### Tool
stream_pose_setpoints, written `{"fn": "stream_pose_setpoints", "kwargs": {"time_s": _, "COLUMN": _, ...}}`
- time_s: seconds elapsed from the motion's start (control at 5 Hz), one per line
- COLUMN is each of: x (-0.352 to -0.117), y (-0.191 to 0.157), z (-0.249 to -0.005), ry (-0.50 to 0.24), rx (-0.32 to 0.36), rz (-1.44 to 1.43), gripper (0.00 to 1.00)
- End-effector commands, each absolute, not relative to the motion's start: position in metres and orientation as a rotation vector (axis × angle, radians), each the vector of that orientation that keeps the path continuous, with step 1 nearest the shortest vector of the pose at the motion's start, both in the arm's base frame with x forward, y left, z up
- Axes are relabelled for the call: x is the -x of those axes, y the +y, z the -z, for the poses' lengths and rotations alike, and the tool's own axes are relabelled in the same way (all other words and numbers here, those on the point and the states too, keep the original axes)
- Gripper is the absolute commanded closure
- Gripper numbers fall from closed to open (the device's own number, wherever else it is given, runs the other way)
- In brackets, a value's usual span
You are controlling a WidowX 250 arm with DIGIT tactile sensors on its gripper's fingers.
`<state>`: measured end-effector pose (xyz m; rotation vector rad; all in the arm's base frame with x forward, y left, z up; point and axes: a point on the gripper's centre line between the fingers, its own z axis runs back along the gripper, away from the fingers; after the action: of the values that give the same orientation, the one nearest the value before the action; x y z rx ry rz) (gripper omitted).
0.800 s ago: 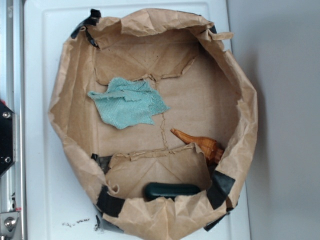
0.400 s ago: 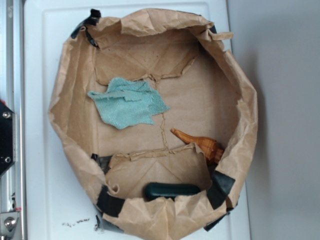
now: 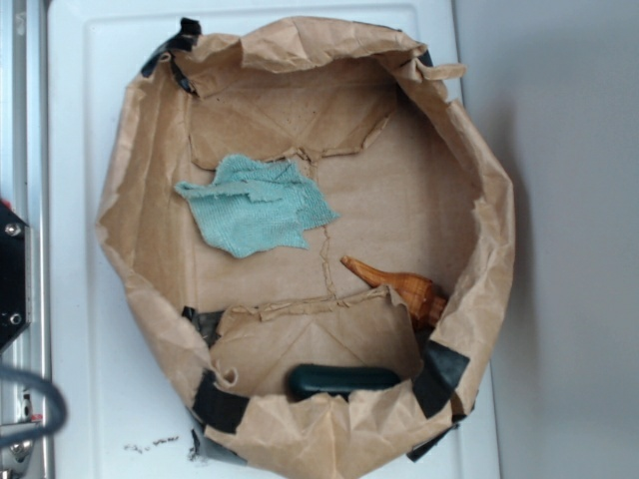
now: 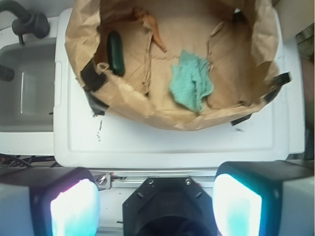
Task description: Grab the blue cloth.
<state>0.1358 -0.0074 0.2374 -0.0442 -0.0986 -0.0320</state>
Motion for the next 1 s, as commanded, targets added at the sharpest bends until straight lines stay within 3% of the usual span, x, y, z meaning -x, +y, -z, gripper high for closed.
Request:
{"fn": "stream_pose_setpoints", "kwargs": {"time_s": 0.0, "x": -0.17, "y": 0.003, "z": -0.235, "ry": -0.09, "rx": -0.016, "rz": 0.146, "gripper": 0.0}}
{"fn": "stream_pose_setpoints", "kwargs": {"time_s": 0.2, "x": -0.22, "y": -0.011, "z": -0.248, "ry": -0.095, "rx": 0.018, "rz": 0.143, "gripper": 0.0}}
{"fn": "stream_pose_setpoints", "kwargs": {"time_s": 0.8, "x": -0.22, "y": -0.011, "z": -0.248, "ry": -0.095, "rx": 0.018, "rz": 0.143, "gripper": 0.0}}
